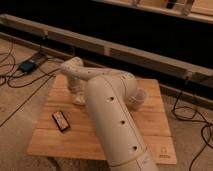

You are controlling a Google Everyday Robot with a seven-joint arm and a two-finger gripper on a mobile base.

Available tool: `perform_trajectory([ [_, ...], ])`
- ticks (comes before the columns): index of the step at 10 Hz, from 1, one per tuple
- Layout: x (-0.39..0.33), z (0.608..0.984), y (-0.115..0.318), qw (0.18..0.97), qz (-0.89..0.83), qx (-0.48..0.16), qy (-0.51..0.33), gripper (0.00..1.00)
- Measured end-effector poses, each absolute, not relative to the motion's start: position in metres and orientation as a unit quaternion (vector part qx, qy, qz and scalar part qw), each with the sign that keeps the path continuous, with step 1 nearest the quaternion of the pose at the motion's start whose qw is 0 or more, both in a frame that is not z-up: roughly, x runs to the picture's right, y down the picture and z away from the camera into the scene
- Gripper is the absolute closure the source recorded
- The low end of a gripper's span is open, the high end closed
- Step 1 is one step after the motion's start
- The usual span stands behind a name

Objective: Place the white sponge in the ceramic bowl

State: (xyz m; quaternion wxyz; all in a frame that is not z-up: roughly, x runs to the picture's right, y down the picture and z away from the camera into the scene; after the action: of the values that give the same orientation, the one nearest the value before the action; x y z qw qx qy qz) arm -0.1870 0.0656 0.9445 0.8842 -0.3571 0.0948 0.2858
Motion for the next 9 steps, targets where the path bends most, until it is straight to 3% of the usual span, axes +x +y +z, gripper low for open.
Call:
perform_trajectory([
  [9,-0.169,0.851,0.082,0.872,0.336,-0.335,0.12,1.0],
])
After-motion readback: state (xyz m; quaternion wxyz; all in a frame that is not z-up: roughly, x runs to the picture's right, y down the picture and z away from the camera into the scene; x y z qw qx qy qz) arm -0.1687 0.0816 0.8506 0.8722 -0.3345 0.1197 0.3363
